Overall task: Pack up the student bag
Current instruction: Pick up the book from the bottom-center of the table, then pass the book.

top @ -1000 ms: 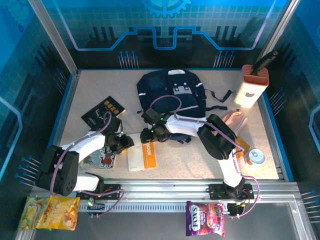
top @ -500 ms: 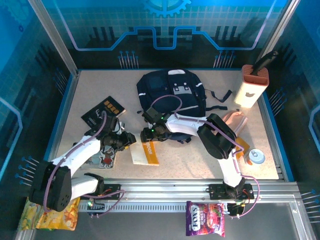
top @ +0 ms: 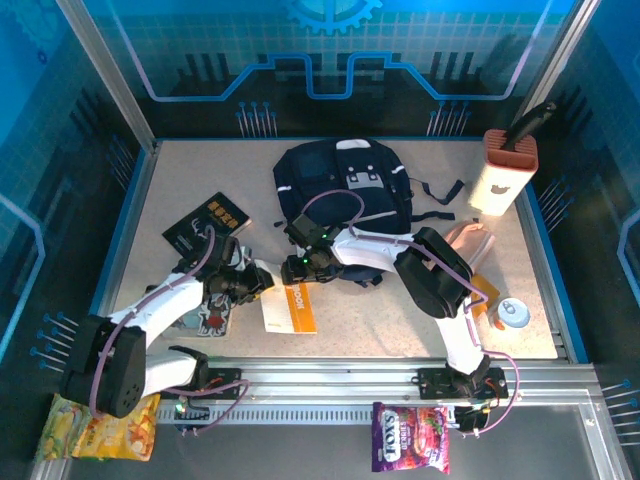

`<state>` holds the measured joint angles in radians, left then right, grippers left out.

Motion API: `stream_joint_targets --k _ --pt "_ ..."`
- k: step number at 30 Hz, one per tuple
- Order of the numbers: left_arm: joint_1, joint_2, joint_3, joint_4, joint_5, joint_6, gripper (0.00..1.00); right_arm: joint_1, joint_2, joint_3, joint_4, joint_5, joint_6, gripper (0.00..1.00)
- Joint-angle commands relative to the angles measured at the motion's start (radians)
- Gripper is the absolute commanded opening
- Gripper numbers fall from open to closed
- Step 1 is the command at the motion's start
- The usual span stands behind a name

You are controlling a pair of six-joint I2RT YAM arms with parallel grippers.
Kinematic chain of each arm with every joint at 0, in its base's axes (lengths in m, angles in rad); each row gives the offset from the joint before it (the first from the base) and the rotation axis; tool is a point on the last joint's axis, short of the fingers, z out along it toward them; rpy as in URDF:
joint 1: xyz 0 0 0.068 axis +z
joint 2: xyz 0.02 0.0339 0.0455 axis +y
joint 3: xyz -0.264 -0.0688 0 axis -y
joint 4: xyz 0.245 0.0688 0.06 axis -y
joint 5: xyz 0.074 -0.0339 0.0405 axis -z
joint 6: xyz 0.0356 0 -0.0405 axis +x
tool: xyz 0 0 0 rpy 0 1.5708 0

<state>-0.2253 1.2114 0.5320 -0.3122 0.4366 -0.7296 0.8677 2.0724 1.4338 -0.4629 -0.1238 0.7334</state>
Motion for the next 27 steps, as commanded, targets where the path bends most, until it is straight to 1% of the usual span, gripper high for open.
stream_joint_targets --k 1,3,6,9,12,16,18,22,24,27 --pt "-0.005 0.002 0.021 -0.043 -0.027 0.007 0.15 -0.004 0.024 -0.031 -0.033 0.022 -0.005 0.52" --pt "-0.003 -0.005 0.037 -0.063 -0.042 0.010 0.08 -0.006 -0.015 -0.028 -0.017 0.024 -0.019 0.53" --pt "-0.001 -0.033 0.073 -0.112 -0.082 0.021 0.00 -0.011 -0.096 -0.033 0.024 0.018 -0.043 0.55" --pt "0.001 -0.071 0.120 -0.172 -0.124 0.031 0.00 -0.026 -0.204 -0.069 0.079 0.022 -0.052 0.59" --pt "0.010 -0.123 0.170 -0.209 -0.171 0.029 0.00 -0.060 -0.334 -0.154 0.172 0.023 -0.031 0.65" --pt "0.023 -0.178 0.241 -0.191 -0.244 -0.038 0.00 -0.145 -0.487 -0.295 0.307 -0.020 0.031 0.73" --pt "0.023 -0.185 0.273 -0.120 -0.245 -0.089 0.00 -0.183 -0.551 -0.355 0.364 -0.024 0.069 0.77" --pt "0.020 -0.161 0.298 0.105 -0.245 -0.247 0.00 -0.240 -0.648 -0.452 0.481 -0.053 0.162 0.86" --pt "0.020 -0.134 0.295 0.232 -0.249 -0.336 0.00 -0.260 -0.678 -0.488 0.534 -0.075 0.217 0.90" --pt "0.019 -0.082 0.294 0.398 -0.253 -0.451 0.00 -0.289 -0.703 -0.548 0.665 -0.117 0.331 0.94"
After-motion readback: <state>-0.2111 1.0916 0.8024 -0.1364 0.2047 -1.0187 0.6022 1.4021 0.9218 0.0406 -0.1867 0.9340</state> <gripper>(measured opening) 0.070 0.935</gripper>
